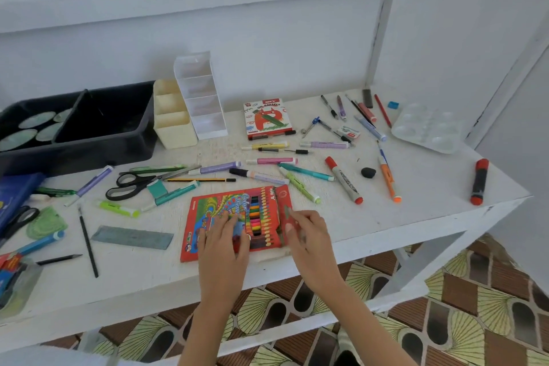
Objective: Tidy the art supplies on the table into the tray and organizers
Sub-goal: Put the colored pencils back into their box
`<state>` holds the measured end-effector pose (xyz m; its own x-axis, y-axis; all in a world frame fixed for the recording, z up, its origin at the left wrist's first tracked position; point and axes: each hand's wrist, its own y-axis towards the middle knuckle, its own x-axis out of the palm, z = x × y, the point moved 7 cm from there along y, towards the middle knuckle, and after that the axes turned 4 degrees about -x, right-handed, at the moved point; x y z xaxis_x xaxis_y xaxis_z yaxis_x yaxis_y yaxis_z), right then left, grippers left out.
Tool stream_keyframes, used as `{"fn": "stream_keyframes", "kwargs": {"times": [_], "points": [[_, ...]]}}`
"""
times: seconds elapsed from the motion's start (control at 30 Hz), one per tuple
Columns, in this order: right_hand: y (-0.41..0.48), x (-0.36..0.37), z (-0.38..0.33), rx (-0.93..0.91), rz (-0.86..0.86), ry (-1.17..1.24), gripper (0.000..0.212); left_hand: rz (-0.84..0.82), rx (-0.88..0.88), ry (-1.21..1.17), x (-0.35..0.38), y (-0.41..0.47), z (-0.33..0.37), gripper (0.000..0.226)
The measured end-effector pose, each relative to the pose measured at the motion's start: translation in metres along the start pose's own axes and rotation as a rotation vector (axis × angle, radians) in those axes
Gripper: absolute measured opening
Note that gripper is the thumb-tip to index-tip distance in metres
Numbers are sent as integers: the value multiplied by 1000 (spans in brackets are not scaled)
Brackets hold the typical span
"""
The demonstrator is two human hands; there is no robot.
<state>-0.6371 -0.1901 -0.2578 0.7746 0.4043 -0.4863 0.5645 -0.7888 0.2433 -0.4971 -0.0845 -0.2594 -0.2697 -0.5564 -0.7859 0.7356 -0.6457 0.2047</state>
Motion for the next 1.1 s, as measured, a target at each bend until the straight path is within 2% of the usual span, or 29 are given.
{"fn": "stream_keyframes", "kwargs": {"times": [0.1, 0.23, 0.37, 0.6, 0.8, 0.97, 1.1], "points": [[18, -26, -1, 26, 78, 98, 25, 11, -1, -70, 6, 10, 27, 37], [50, -66, 12, 78, 203, 147, 28, -36, 86, -106, 27, 37, 76, 37], [81, -103, 36, 148, 267, 195, 32, -84, 223, -171, 53, 71, 132, 36], [141, -169, 74, 221, 341, 153, 35, -146, 321, -181, 110, 121, 216, 35], [202, -219, 120, 299, 303, -111, 20, -181, 311, -192, 154, 150, 259, 34], [251, -236, 150, 392, 236, -356, 22, -198, 247, -169, 181, 170, 271, 36], [281, -233, 167, 471, 119, -565, 22, -197, 173, -140, 195, 183, 270, 37]]}}
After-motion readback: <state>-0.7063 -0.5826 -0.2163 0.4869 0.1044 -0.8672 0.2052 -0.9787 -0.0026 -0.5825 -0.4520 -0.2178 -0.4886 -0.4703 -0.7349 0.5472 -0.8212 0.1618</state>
